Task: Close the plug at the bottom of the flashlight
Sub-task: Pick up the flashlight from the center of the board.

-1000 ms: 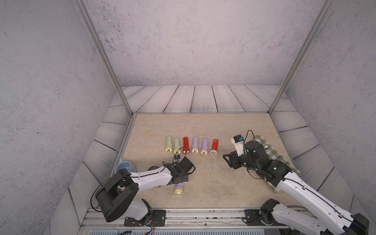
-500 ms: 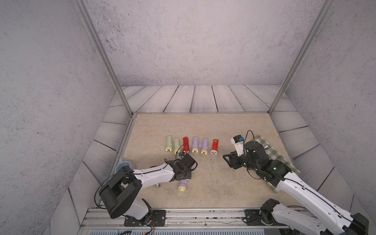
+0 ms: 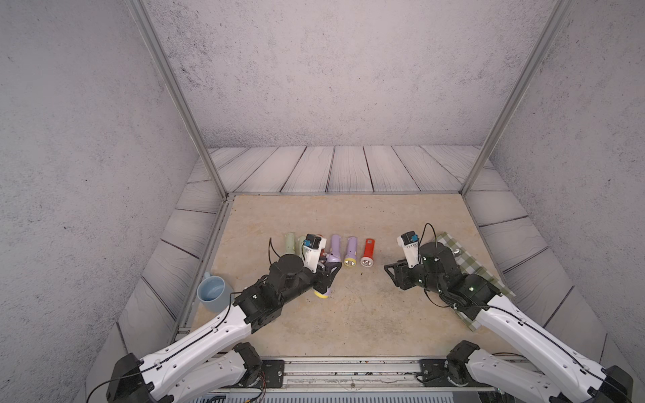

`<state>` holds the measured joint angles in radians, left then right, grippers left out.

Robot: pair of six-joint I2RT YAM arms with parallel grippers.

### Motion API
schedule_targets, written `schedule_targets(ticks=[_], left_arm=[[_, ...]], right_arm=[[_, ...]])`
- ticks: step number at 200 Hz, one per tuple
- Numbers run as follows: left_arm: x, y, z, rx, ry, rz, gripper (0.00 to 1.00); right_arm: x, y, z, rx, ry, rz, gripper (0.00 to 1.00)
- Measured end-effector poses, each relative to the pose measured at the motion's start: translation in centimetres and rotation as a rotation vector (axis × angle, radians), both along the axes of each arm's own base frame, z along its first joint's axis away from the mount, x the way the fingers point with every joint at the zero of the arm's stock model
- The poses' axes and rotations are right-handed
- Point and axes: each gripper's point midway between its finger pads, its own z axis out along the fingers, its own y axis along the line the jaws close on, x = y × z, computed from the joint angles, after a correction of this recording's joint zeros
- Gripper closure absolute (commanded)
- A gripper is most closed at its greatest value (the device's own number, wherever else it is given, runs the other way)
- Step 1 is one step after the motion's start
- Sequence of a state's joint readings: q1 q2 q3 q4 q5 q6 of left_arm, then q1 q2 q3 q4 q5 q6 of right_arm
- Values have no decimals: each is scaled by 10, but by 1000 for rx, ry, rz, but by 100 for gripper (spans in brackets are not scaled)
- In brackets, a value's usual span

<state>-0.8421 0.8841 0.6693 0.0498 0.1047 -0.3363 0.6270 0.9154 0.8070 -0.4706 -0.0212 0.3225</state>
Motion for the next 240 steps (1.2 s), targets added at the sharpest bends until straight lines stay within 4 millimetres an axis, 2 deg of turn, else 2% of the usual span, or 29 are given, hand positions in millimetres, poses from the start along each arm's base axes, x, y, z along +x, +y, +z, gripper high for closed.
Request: schedule_targets(ticks=[26, 71, 105, 136, 165, 195, 240], left_arm=[[-14, -10, 17, -16, -145, -122, 100], [-40, -33, 31, 3, -349, -359, 100], [-62, -45, 34, 7, -452, -525, 100], [-69, -57, 44, -4, -497, -619, 100], [-75, -70, 58, -29, -517, -721, 100], [-81, -77, 67, -47, -521, -803, 100], [-90, -74, 76, -68, -521, -876, 100]], right_arm=[[-4, -7, 12, 8, -35, -16, 54], [-16, -11, 52, 75, -103, 0, 55], [-39, -2, 73, 169, -125, 112, 51], [-66, 11, 104, 266, -170, 260, 47], [-79, 16, 129, 289, -223, 346, 50], [-75, 20, 137, 243, -220, 379, 51], [-68, 20, 139, 173, -219, 384, 52]])
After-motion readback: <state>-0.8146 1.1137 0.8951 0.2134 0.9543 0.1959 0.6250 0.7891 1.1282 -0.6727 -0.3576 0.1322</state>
